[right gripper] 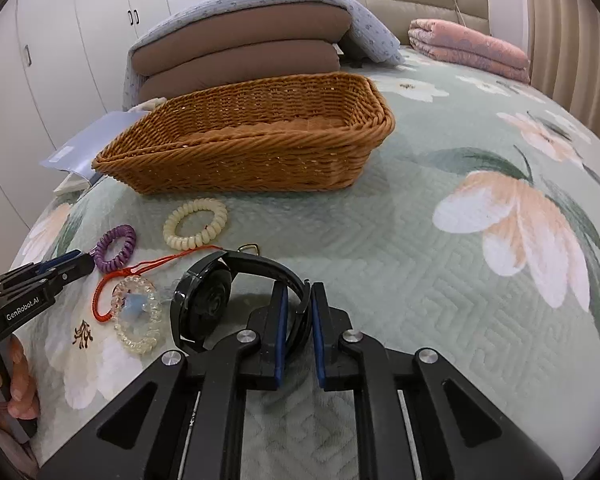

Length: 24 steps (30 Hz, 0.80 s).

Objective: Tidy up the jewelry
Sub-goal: 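Carry the keys and watch into the basket and open both tools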

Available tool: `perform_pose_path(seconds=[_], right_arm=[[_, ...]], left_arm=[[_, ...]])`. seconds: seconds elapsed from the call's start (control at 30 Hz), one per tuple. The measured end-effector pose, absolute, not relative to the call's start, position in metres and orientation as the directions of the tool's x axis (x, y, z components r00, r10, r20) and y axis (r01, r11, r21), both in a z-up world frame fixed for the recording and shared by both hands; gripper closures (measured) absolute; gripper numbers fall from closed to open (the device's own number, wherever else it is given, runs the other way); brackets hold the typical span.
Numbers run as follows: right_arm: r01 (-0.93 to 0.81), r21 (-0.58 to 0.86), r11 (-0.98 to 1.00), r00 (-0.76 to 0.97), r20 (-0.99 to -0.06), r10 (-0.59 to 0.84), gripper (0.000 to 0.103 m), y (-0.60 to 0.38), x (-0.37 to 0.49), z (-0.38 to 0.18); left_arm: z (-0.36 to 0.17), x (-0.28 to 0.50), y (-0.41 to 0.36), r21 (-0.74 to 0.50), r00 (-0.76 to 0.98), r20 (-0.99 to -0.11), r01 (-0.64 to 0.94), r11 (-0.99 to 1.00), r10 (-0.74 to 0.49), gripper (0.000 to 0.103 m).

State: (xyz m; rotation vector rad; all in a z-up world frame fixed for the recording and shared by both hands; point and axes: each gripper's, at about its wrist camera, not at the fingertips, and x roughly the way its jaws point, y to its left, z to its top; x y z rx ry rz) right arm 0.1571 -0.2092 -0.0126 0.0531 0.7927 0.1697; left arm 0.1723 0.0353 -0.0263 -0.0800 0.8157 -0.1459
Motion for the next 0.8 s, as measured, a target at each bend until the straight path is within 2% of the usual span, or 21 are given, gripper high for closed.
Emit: perform_pose_path(seconds=[0.33, 0.6, 0.8], right_arm=[[-0.150, 0.176, 0.973, 0.742, -0.630, 0.228, 0.091, -0.219, 0.141, 0.000], [-0.179, 0.186, 0.966, 0.772, -0.582, 0.255, 0.091, -0.219, 0.130, 0.009], [-0.178, 0.192, 0.965, 0.791, -0.556, 0.256, 0.091, -0.221, 0.125, 0.020]], left_arm=[[-0.008, 0.152, 0.052, -0.215, 0.757, -0.617, 0.102, 0.971, -0.216, 0.079], [0.008, 0.137, 0.081, -0.432, 0.802, -0.460, 0.172, 0.885, -0.381, 0.079], [0.017, 0.133, 0.076, -0.436, 0.812, -0.433, 0.192, 0.879, -0.392, 0.079]])
